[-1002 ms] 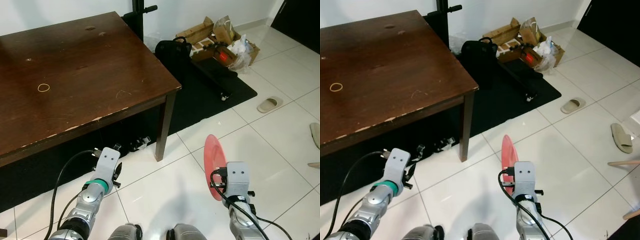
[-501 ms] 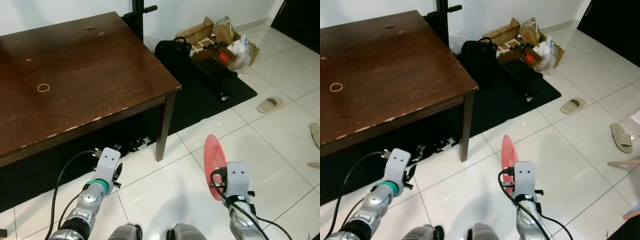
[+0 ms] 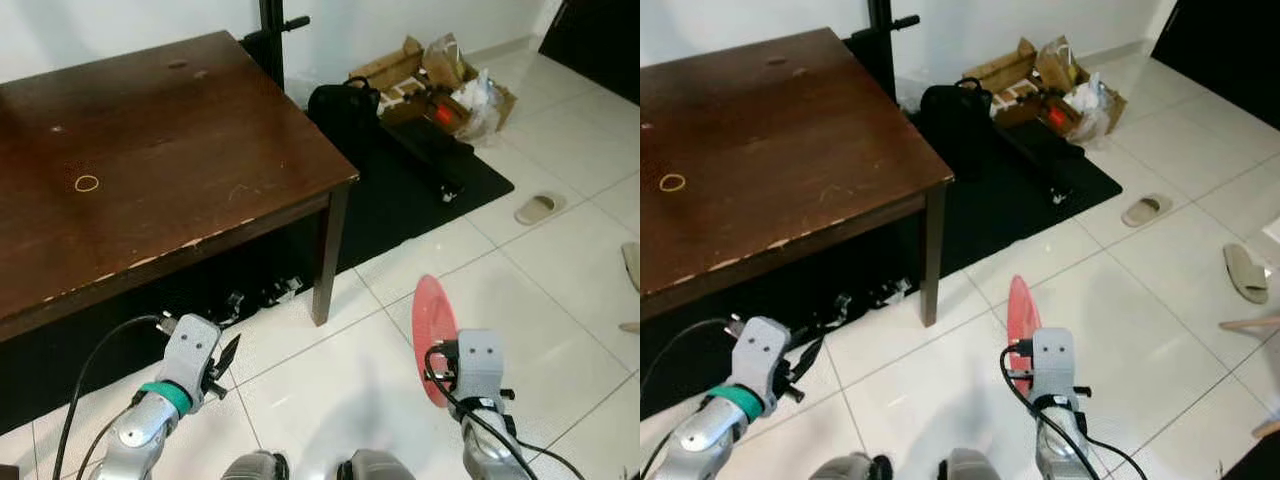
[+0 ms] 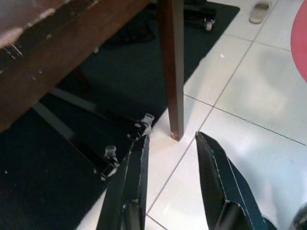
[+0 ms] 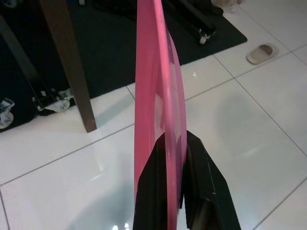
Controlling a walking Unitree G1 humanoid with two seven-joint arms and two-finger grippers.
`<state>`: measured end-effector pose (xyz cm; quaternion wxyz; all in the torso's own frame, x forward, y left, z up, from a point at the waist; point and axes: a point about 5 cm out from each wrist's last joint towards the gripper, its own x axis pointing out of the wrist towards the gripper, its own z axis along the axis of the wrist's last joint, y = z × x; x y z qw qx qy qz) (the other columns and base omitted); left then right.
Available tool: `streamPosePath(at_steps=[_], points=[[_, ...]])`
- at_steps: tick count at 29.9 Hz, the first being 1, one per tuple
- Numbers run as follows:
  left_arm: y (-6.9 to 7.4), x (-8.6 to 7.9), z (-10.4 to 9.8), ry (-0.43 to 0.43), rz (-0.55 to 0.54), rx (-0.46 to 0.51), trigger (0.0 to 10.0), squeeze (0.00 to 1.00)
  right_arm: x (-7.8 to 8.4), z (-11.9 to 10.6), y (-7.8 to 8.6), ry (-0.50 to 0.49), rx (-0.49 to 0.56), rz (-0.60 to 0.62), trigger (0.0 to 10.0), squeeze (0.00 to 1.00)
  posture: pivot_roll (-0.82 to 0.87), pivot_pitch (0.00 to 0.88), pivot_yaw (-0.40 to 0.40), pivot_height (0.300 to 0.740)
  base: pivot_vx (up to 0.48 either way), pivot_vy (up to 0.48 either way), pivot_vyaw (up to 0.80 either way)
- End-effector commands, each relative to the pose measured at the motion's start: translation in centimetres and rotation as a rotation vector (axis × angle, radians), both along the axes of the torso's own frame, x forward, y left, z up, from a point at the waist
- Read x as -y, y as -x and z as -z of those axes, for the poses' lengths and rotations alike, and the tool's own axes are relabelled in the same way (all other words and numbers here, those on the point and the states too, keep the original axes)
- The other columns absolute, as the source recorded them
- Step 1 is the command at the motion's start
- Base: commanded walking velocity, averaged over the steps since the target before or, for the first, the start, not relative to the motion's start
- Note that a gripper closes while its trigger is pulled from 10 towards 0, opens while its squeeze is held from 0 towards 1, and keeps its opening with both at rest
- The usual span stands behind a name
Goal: Setting the table
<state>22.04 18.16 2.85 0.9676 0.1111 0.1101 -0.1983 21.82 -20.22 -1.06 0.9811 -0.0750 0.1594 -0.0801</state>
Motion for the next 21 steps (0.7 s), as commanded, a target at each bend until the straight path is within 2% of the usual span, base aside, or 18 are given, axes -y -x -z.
streamPosePath(at_steps=[1,3,8,9,11,14,16,19,21], points=[[0.2,-0.5,0.8,-0.022,-0.015,-0.032,10.0,0.00,-0.3,0.1,-0.1,-0.010,-0.002,-0.006,10.0,0.00,-0.07,0.000,0.036,0.740,0.000,0.000,0.00],[0.2,-1.0,1.0,-0.032,-0.046,-0.050,10.0,0.00,-0.4,0.1,-0.2,-0.010,-0.002,-0.012,10.0,0.00,-0.07,0.000,0.036,0.740,0.000,0.000,0.00],[0.6,-1.0,1.0,-0.036,-0.042,-0.081,10.0,0.00,-0.3,0.0,-0.3,-0.009,0.002,-0.009,10.0,0.00,-0.07,0.000,0.036,0.740,0.000,0.000,0.00],[0.1,-1.0,2.3,-0.052,-0.075,-0.118,10.0,0.00,-0.2,0.0,-0.3,-0.007,0.001,-0.006,10.0,0.00,-0.09,0.000,0.037,0.740,0.000,0.000,0.00],[0.0,-0.9,2.7,-0.055,-0.084,-0.130,10.0,0.00,-0.1,0.0,-0.3,-0.007,0.001,-0.005,10.0,0.00,-0.09,0.000,0.037,0.740,0.000,0.000,0.00],[-1.3,-0.2,4.0,-0.069,-0.119,-0.168,10.0,0.00,-0.1,0.0,-0.3,-0.004,0.002,-0.005,10.0,0.00,-0.09,0.000,0.035,0.740,0.000,0.000,0.00],[-2.3,0.3,4.3,-0.068,-0.152,-0.181,10.0,0.00,0.0,0.0,-0.4,-0.004,0.003,-0.003,10.0,0.00,-0.10,0.000,0.036,0.740,0.000,0.000,0.00],[-2.6,0.4,4.3,-0.064,-0.166,-0.184,10.0,0.00,0.0,0.0,-0.4,-0.004,0.004,-0.001,10.0,0.00,-0.10,0.000,0.036,0.740,0.000,0.000,0.00],[-3.7,1.3,4.2,-0.023,-0.210,-0.210,10.0,0.00,0.0,-0.1,-0.4,-0.001,0.006,-0.001,10.0,0.00,-0.12,0.000,0.036,0.740,0.000,0.000,0.00]])
